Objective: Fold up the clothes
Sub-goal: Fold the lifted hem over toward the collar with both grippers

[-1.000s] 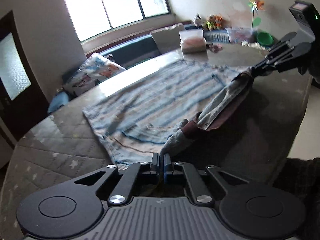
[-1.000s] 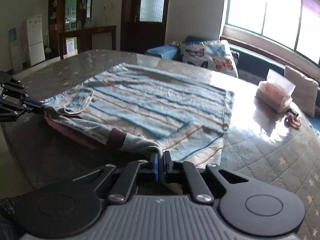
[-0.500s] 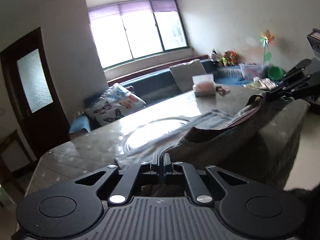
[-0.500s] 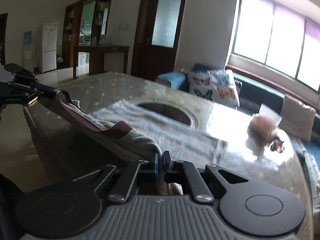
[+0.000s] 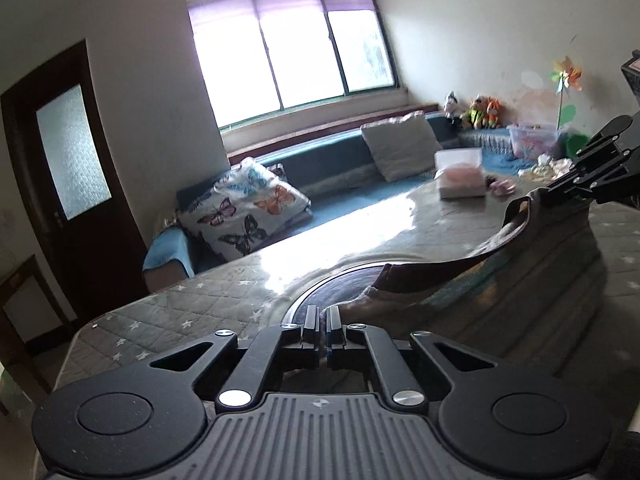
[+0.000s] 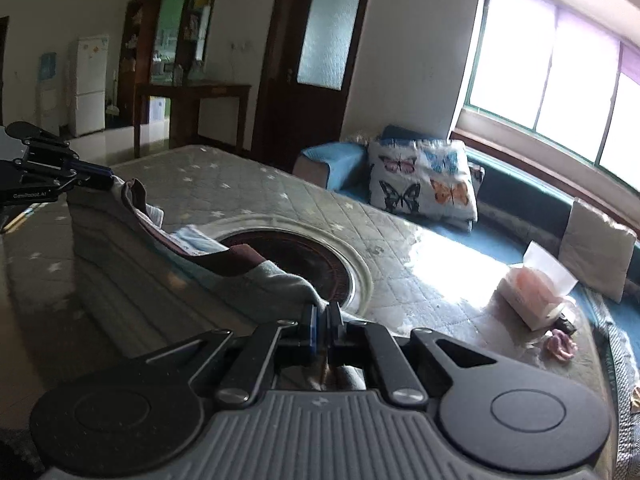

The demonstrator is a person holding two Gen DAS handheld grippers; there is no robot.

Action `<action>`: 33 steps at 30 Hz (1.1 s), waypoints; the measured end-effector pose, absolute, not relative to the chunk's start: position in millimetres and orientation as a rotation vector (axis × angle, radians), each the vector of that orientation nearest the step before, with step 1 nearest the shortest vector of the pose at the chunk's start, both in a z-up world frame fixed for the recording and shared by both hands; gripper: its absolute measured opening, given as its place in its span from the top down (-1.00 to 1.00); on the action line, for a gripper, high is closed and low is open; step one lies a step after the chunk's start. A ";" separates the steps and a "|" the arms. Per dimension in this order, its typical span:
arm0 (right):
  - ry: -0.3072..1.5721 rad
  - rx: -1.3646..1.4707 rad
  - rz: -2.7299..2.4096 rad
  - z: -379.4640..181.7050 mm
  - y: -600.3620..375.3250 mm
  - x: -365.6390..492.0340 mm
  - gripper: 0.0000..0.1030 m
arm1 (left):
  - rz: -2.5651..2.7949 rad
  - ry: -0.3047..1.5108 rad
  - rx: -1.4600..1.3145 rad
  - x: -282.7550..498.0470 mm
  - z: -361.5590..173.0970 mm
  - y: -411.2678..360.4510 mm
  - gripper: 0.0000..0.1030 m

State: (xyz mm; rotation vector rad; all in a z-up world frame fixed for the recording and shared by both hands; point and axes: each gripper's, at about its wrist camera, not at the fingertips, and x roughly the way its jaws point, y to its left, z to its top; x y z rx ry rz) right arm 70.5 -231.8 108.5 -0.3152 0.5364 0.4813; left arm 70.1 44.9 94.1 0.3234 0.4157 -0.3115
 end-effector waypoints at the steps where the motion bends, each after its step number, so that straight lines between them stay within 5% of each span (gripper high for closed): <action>1: 0.548 -0.319 0.478 104.9 -230.0 83.7 0.93 | -0.314 0.436 0.318 85.0 90.3 43.9 0.94; 16: 0.720 -0.160 0.333 7.4 -229.9 213.3 0.77 | -0.244 0.704 0.270 219.6 1.6 40.7 0.90; 18: 0.716 -0.133 0.316 6.3 -234.3 218.7 0.63 | -0.226 0.704 0.272 220.3 1.6 41.5 0.84; 33: 0.728 -0.069 0.424 3.6 -215.6 200.6 0.62 | -0.317 0.701 0.205 198.4 27.7 17.2 0.78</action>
